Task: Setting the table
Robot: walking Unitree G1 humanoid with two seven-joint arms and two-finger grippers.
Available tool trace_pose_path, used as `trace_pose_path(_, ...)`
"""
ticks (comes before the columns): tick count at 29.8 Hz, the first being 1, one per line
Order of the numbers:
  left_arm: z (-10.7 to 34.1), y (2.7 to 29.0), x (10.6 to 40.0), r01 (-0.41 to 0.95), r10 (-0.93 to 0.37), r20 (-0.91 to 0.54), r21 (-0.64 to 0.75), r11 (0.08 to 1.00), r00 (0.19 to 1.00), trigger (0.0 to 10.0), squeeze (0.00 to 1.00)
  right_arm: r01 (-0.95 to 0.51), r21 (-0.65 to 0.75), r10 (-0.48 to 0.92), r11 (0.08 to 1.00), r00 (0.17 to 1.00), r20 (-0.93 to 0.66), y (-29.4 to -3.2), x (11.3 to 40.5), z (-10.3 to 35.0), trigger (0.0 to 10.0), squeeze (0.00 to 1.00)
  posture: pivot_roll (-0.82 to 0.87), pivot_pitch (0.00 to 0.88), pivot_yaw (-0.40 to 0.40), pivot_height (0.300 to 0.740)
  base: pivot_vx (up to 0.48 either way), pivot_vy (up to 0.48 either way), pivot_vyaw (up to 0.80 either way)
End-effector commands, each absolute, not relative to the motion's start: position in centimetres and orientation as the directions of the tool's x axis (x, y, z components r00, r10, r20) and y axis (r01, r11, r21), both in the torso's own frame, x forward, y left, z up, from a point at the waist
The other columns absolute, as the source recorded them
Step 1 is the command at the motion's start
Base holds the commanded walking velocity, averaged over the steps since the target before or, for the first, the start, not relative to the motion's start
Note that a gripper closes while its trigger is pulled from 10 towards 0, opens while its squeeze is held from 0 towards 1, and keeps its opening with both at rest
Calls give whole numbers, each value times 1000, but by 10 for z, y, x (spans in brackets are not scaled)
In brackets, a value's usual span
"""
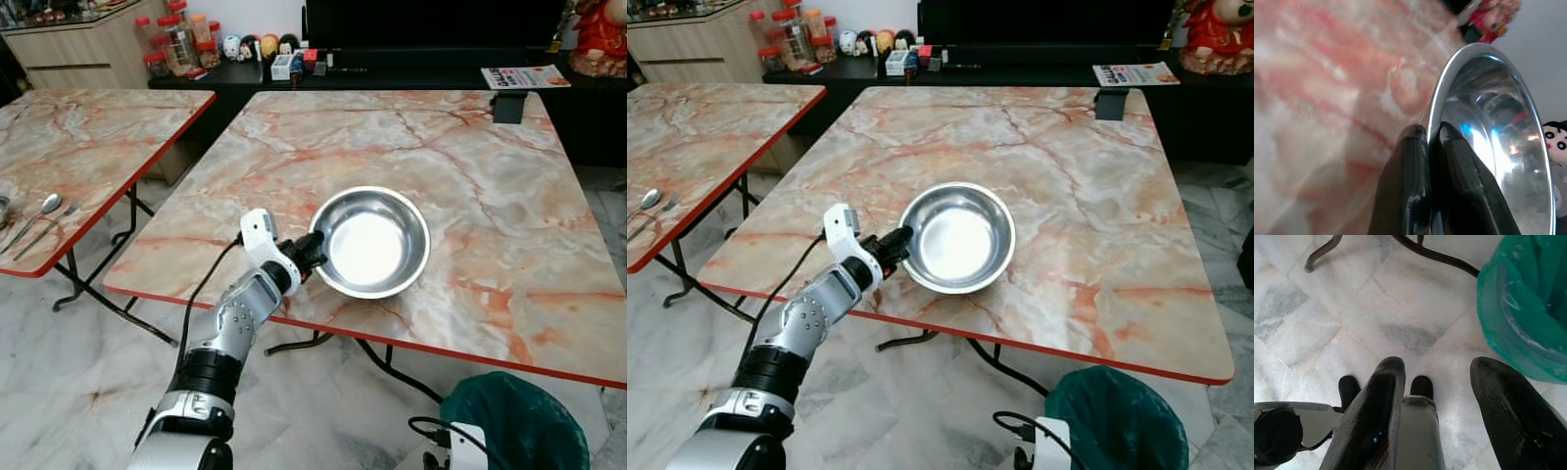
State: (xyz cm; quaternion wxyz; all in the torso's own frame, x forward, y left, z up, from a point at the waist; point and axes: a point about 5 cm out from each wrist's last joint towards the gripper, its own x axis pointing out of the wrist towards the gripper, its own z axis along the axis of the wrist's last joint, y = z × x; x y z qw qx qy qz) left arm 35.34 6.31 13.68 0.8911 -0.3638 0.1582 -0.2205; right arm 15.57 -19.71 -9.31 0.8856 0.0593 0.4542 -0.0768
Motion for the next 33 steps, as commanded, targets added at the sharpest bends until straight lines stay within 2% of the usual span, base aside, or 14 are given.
trace_pose_path(1,138,63,357,223,-492,-169,-735,640,854,10000,0,200,41,-84,979,577,-812,-195,154,-94,10000,0,-45,5,111,740,0,0,0)
trace_pose_path(6,139,64,360,148,-449,-210,-754,640,869,10000,0,195,42,-80,980,580,-811,-194,156,-93,10000,0,-44,0,111,740,0,0,0)
trace_pose_path(13,143,62,362,138,-431,-228,-732,667,873,10000,0,184,48,-69,982,582,-810,-191,157,-93,10000,0,-38,0,110,740,0,0,0)
trace_pose_path(18,137,57,361,105,-443,-289,-729,677,848,10000,0,187,50,-70,981,583,-810,-190,158,-93,10000,0,-36,6,111,740,0,0,0)
trace_pose_path(33,136,54,358,83,-466,-305,-760,645,830,10000,0,200,59,-70,978,583,-810,-187,158,-93,10000,0,-29,28,117,740,0,0,0)
